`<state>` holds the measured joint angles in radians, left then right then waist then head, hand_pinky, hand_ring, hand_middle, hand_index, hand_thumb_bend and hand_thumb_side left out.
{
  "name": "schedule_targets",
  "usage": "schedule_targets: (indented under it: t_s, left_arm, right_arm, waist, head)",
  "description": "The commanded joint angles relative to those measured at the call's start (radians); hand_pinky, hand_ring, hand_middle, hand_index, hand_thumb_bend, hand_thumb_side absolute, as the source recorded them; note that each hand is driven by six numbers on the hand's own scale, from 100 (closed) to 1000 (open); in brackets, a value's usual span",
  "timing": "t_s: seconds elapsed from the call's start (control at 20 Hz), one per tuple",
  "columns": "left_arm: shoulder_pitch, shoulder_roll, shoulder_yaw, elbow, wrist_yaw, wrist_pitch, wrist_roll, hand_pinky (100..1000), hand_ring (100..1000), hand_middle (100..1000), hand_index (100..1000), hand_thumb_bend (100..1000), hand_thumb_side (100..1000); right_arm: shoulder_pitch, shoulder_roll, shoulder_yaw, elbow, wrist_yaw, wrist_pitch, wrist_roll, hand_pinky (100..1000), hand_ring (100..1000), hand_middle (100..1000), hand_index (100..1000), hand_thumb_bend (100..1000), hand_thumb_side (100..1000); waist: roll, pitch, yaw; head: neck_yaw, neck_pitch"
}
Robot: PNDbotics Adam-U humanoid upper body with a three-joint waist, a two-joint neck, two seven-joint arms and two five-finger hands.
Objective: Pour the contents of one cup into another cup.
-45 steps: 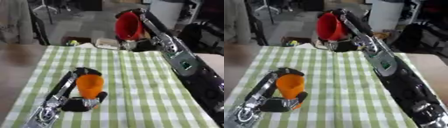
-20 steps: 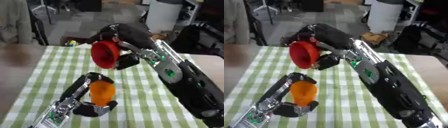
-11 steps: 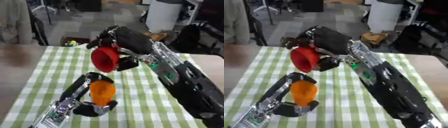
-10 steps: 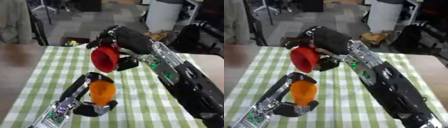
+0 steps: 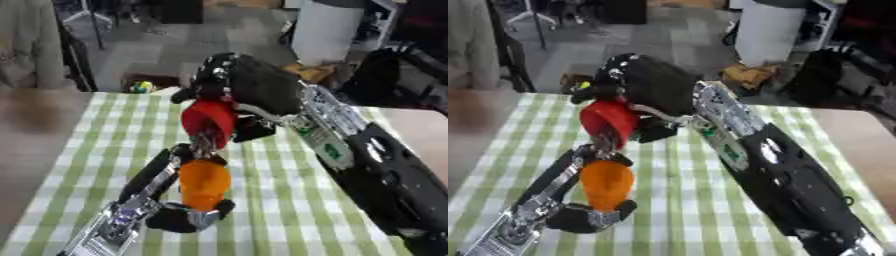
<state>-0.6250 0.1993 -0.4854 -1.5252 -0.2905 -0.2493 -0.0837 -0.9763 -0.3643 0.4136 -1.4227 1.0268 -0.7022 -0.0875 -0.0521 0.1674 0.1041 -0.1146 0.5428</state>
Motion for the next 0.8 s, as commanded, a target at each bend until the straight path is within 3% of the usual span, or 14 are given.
schedule_targets:
  t_s: [0.05, 0.8]
  left_arm:
    - [-0.011, -0.004, 0.012, -0.012, 0.010, 0.003, 0.001, 176, 264, 324, 668, 100, 168]
    - [-0.012, -0.002, 0.014, -0.017, 0.008, 0.002, 0.002, 177, 266, 325, 669, 100, 167]
  right_arm:
    - [-0.016, -0.014, -0.004, -0.017, 0.036, -0.008, -0.020, 599, 543, 463, 812, 186, 100]
    - [-0.014, -0.013, -0.006, -0.011, 0.070, -0.011, -0.059, 592, 538, 431, 811, 178, 100]
  waist:
    - [0.003, -0.019, 0.000]
    - [0.006, -0.019, 0.002]
  head:
    - [0.004, -0.009]
    - [0.009, -0.013]
